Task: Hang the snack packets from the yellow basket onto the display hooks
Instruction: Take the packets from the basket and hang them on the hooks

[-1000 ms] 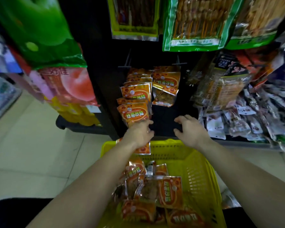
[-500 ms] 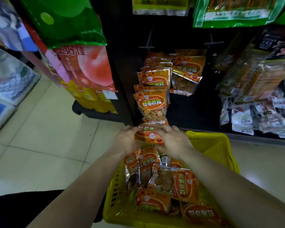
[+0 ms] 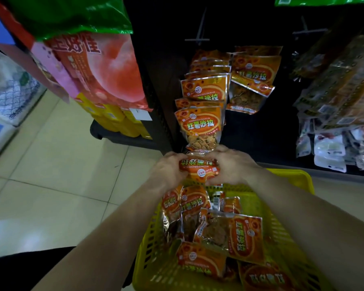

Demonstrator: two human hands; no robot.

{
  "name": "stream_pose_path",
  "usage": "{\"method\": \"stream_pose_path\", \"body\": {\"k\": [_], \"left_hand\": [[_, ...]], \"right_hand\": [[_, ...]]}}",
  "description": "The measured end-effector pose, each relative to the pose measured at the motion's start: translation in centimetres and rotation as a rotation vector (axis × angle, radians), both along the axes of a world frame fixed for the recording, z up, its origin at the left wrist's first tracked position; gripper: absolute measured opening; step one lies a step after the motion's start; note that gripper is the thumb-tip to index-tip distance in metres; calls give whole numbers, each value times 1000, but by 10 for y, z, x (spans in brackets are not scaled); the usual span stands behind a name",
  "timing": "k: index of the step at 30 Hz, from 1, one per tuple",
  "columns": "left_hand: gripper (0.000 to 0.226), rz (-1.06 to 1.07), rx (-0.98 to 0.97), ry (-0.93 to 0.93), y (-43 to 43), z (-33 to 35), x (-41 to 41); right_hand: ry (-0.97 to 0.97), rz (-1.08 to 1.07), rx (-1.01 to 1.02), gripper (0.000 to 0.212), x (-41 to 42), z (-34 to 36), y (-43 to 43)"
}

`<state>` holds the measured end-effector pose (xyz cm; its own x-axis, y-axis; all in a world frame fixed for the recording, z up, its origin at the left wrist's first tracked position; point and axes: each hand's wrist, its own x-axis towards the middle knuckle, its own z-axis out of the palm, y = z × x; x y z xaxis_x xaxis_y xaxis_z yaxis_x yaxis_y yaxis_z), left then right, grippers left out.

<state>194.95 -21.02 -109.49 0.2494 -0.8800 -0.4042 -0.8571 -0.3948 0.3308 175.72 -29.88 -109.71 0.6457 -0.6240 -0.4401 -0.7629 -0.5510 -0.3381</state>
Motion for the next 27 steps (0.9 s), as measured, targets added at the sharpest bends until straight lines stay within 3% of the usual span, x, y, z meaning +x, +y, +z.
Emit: {"method": "stream_pose_path", "body": {"k": [5, 11, 14, 17, 21, 27], "left_hand": [[43, 37, -50, -5, -16, -5, -1], [48, 175, -172, 5, -26, -6, 1], [47, 233, -300, 50, -21, -2, 0], [33, 288, -413, 26, -15, 1, -3], [17, 219, -265, 48, -17, -6, -6], [45, -6, -28, 25, -38, -25, -21]], "right_hand": [[-20, 37, -67, 107, -7, -8, 10], [-112, -69, -136, 59, -6, -9, -5], [-155, -115, -142, 53, 0, -5, -20], [-188, -188, -136, 51, 7, -2, -37], [-213, -287, -162, 52, 15, -3, -50], [-345, -443, -232, 49, 17, -11, -58]]}}
